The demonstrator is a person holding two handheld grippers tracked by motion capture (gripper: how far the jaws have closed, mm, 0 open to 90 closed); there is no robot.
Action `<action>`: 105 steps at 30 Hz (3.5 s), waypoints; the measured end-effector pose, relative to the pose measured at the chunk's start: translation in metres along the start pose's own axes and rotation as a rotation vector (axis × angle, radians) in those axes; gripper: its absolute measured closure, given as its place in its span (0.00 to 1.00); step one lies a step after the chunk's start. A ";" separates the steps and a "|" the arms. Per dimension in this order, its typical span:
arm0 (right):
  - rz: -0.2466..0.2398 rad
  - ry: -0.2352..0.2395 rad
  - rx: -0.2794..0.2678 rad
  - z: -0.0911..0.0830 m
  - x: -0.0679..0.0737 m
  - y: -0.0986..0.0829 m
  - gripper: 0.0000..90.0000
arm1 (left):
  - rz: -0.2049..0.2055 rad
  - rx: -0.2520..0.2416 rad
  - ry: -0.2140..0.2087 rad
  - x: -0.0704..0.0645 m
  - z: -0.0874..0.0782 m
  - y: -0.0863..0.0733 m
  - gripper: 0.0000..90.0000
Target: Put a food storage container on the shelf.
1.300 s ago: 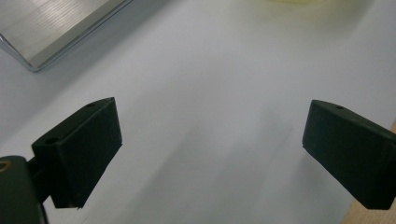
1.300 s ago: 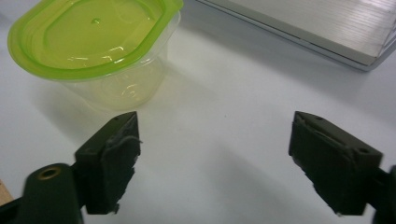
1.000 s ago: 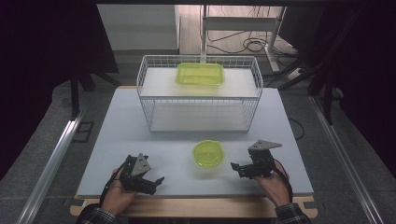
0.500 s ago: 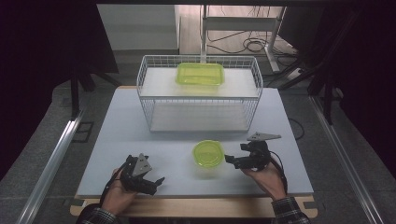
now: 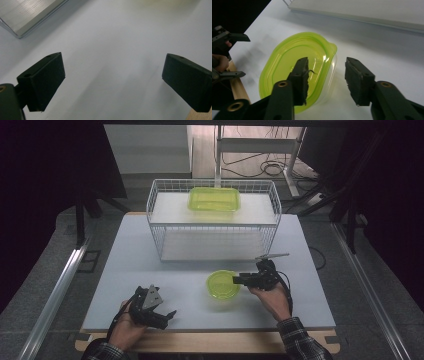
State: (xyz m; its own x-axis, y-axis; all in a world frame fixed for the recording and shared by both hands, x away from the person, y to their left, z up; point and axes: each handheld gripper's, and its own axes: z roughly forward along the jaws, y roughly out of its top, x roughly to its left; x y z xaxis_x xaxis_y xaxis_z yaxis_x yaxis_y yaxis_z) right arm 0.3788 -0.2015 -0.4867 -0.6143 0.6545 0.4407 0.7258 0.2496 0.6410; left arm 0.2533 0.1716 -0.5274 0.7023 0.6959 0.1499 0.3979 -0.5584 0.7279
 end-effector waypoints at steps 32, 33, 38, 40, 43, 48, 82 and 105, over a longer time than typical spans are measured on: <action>0.130 0.192 0.014 -0.004 0.000 0.011 0.91 | 0.008 0.009 0.010 0.002 0.000 0.000 0.05; 0.132 0.193 0.010 -0.006 0.001 0.012 0.91 | 0.006 0.009 0.012 0.002 -0.001 0.000 0.04; 0.134 0.198 -0.015 -0.012 0.003 0.017 0.91 | -0.029 0.004 0.010 0.004 -0.001 -0.001 0.04; 0.135 0.198 -0.020 -0.014 0.004 0.019 0.91 | -0.032 0.004 0.010 0.005 -0.002 -0.001 0.04; 0.132 0.200 -0.033 -0.017 0.005 0.022 0.91 | -0.045 0.001 0.010 0.006 -0.002 -0.001 0.04; 0.127 0.200 -0.058 -0.024 0.009 0.030 0.91 | -0.045 0.006 0.011 0.006 -0.002 -0.001 0.03; 0.093 0.203 -0.207 -0.067 0.035 0.105 0.91 | -0.066 0.004 0.024 0.009 -0.002 -0.001 0.03; 0.066 0.176 -0.298 -0.087 0.058 0.169 0.91 | -0.088 -0.002 0.029 0.011 -0.003 -0.002 0.02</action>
State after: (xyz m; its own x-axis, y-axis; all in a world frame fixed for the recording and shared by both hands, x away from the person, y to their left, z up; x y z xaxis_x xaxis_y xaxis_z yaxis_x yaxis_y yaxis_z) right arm 0.4389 -0.1830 -0.2985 -0.6319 0.5230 0.5720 0.6593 -0.0252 0.7515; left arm 0.2585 0.1820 -0.5253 0.6469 0.7553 0.1045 0.4564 -0.4934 0.7405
